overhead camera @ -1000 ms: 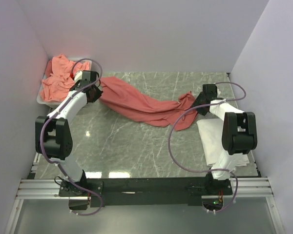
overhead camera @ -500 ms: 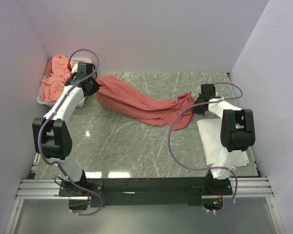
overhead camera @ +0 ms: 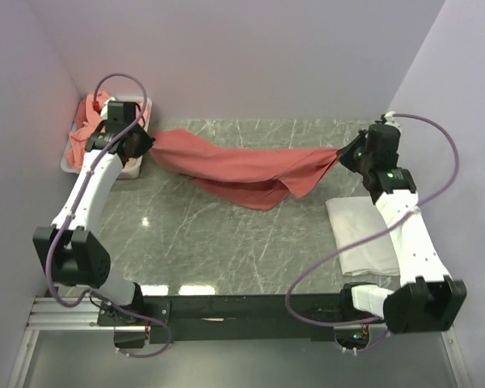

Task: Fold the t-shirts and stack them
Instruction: Flatten the tshirt out

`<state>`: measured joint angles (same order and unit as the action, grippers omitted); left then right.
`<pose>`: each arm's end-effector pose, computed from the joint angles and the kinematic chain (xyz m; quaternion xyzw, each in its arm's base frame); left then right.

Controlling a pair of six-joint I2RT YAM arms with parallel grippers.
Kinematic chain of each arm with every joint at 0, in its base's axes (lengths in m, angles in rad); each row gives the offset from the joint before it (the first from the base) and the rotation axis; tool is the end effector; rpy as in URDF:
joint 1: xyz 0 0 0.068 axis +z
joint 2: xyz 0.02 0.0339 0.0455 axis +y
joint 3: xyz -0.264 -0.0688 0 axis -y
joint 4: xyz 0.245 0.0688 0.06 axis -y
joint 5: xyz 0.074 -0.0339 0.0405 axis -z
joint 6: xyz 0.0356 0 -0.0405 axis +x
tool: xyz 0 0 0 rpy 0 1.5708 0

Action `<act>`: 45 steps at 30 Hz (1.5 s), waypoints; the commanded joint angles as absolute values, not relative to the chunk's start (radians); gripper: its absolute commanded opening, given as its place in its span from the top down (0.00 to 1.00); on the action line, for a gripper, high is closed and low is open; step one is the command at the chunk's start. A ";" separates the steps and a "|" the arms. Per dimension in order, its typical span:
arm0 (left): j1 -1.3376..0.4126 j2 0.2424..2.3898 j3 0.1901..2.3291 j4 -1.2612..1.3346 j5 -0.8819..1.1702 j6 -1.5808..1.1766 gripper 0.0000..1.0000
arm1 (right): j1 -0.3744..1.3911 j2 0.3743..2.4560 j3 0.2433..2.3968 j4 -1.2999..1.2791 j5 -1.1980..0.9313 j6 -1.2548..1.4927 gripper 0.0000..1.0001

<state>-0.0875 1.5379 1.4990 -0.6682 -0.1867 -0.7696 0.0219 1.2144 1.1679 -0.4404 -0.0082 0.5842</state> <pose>0.3406 -0.0232 0.3570 -0.3392 0.8391 -0.0962 0.4142 0.2722 0.0063 0.3582 0.2357 0.8236 0.1573 0.4912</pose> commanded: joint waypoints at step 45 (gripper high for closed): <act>-0.397 1.387 0.787 -0.537 -0.363 -1.210 0.50 | 0.069 1.416 1.089 -0.380 -0.014 0.534 0.68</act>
